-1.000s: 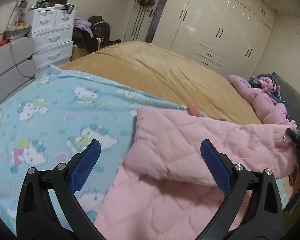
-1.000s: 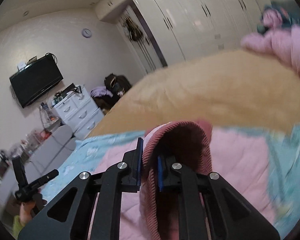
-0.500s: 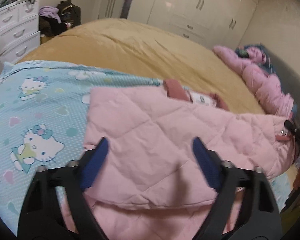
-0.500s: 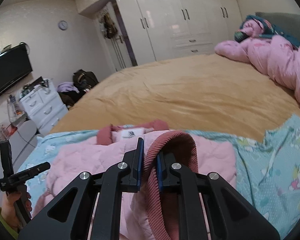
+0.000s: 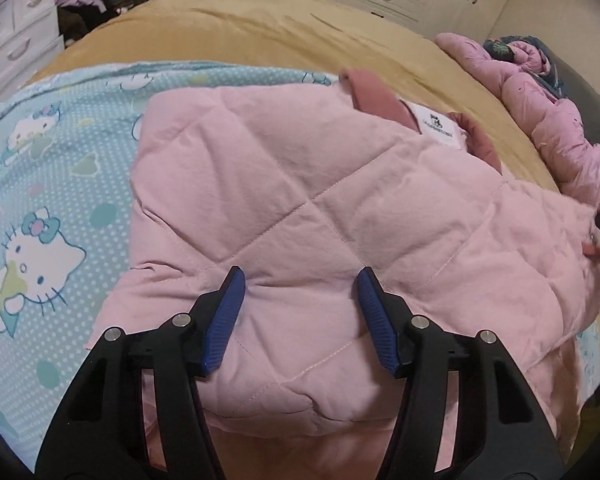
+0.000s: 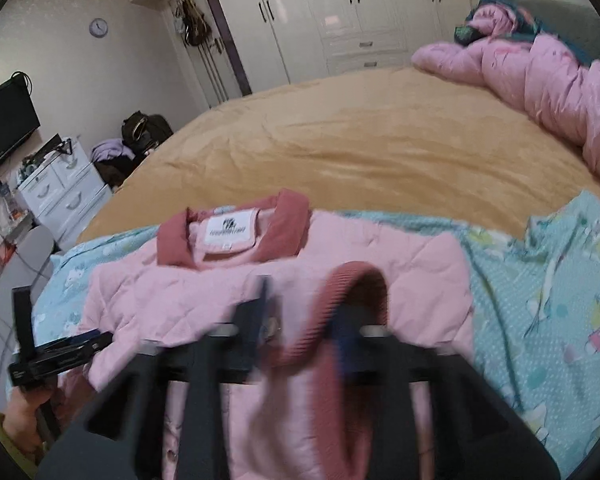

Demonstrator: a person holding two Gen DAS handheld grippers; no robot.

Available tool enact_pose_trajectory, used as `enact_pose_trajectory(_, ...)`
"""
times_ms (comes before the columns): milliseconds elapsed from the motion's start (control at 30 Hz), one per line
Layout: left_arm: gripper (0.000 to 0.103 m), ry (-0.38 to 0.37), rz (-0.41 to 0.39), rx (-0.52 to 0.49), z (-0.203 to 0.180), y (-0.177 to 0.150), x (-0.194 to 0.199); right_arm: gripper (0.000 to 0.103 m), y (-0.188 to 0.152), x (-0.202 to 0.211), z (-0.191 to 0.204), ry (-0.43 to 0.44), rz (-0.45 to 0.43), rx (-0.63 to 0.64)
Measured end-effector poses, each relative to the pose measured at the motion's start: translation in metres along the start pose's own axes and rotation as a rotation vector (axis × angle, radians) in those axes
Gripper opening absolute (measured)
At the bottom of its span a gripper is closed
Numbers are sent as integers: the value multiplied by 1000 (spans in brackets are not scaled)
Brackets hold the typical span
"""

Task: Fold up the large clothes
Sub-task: 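Grasp the folded sleeve cuff with the right tool and lift it, then lower the ribbed cuff onto the jacket front and open the right tool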

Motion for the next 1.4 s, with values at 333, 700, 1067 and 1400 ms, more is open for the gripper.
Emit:
enact_pose_trajectory(333,51,1,-5,3,0,0,-3,77,-9,17,43,-80,-10,84)
enact_pose_trajectory(700,51,-4,-8,2,1,-2,-1,98,-56,-76,63,-94,276,147)
enact_pose_trajectory(1067,50,-20,-10,21,-1,-3,6,99,-57,-73,62,-75,258,98)
enact_pose_trajectory(1400,94,-77,-30,6,-20,-12,40,99,-60,-6,60,33,155,13)
Point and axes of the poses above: each gripper's, at about its wrist camera, not at the fingertips, and x roughly against the way its jaws point, z to its left, y to its top, the point moved 4 cm from there along -x, roughly the way its jaws point, and after that the axes turned 7 degrees about x, right-handed, at the moved point
